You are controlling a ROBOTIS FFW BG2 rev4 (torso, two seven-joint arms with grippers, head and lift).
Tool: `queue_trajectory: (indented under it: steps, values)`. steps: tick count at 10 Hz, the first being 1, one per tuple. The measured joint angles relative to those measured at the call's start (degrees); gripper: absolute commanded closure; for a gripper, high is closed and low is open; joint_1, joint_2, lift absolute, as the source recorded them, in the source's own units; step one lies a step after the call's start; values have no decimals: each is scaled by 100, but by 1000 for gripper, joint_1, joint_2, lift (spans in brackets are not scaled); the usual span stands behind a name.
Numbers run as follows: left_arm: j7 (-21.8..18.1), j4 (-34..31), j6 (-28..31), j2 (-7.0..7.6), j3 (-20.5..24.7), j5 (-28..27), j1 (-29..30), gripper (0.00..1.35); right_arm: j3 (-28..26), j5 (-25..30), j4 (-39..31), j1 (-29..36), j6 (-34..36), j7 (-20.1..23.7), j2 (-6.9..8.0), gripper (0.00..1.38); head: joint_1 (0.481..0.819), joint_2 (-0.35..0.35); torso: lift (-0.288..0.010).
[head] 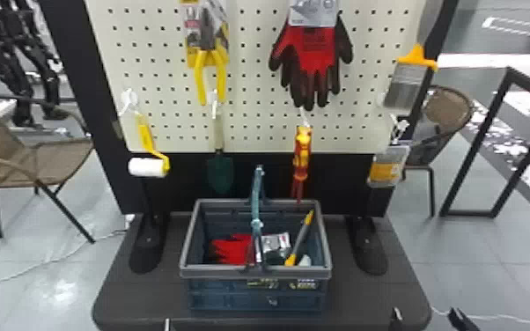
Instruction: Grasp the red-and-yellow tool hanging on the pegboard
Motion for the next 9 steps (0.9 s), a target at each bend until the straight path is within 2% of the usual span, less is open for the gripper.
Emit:
queue_trajectory:
  steps: [6,7,9]
  values:
    - [0,2,18,0,2,-9,-2,128,-1,77,-2,-34,27,-51,-10,292,549,0,-100]
    - [0,2,26,0,0,-11,-5,128,2,27,10,-102,52,40,-17,292,549,0,-100]
    - [0,2,44,0,-5,-16,-20,128,2,-156,73,-519,289,520,-98,292,549,0,-100]
